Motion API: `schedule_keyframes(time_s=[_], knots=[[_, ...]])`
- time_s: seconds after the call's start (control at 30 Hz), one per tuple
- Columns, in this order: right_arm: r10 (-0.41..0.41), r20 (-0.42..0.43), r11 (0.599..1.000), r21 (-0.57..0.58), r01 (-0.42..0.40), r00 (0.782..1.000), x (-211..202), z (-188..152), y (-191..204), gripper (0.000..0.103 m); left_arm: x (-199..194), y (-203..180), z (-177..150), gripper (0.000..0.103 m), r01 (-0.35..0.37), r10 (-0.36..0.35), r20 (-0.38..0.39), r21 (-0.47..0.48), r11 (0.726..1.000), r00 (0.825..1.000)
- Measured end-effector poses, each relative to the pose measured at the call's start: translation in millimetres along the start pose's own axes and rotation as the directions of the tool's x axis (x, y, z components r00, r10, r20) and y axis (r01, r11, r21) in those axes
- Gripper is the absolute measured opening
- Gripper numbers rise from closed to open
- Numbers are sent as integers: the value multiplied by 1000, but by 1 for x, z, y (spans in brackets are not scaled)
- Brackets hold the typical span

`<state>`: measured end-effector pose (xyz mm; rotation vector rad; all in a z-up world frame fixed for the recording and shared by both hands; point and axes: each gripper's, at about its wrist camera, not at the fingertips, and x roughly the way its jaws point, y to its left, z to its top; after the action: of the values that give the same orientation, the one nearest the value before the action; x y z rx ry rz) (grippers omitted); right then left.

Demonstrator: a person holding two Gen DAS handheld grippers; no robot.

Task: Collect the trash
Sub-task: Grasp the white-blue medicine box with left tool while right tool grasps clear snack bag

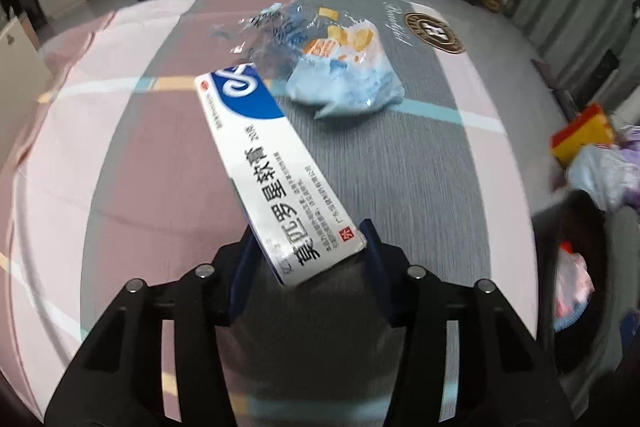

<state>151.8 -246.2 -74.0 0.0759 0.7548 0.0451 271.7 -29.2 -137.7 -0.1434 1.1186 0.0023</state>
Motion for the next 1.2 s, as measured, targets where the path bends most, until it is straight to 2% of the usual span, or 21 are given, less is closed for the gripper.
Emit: schedule_keyframes(time_s=[0.1,0.17,0.23,0.33,0.37,0.5,0.63,0.7,0.83,0.9,0.97,1.03,1.07,1.1,1.17,1.2], knots=[[20,-12,1000,-11,-21,1000,2,0,6,87,-16,23,-19,46,91,-91,13,-6,996,996],[41,-23,999,-13,-42,999,4,1,10,87,-26,34,-28,45,83,-84,33,16,996,996],[74,-39,997,-13,-74,997,10,2,16,87,-38,47,-38,44,108,-110,55,35,994,992],[120,-65,992,-31,-122,991,23,9,28,87,-53,62,-47,38,83,-88,90,63,995,992],[135,-73,990,-33,-138,988,28,11,31,87,-55,67,-48,33,82,-88,95,63,995,992],[249,-101,968,-20,-252,963,60,32,53,87,-54,90,-40,33,78,-81,103,33,996,991],[293,-118,956,17,-293,949,93,56,70,87,-49,106,-37,34,117,-117,92,8,993,989],[293,-121,956,6,-294,949,112,70,79,87,-48,114,-40,36,127,-128,87,15,992,988],[283,-160,957,-12,-289,946,154,94,96,87,-38,123,-39,48,139,-141,77,30,990,987],[267,-177,962,-11,-273,947,178,105,103,87,-35,124,-36,64,145,-148,73,36,989,986],[248,-195,968,3,-252,949,197,112,105,87,-32,122,-30,66,147,-150,82,44,988,985],[235,-228,971,25,-236,945,218,117,108,87,-27,123,-22,65,146,-149,87,37,989,985],[235,-239,972,35,-233,942,226,118,109,87,-24,124,-19,58,148,-150,83,30,988,985],[238,-245,971,37,-236,940,230,117,111,87,-21,125,-16,43,155,-156,74,21,988,985],[235,-255,971,12,-240,938,233,116,117,75,-17,124,-12,43,151,-152,69,23,988,986],[230,-258,971,-4,-239,938,233,114,118,63,-17,122,-11,43,146,-148,71,25,989,986]])
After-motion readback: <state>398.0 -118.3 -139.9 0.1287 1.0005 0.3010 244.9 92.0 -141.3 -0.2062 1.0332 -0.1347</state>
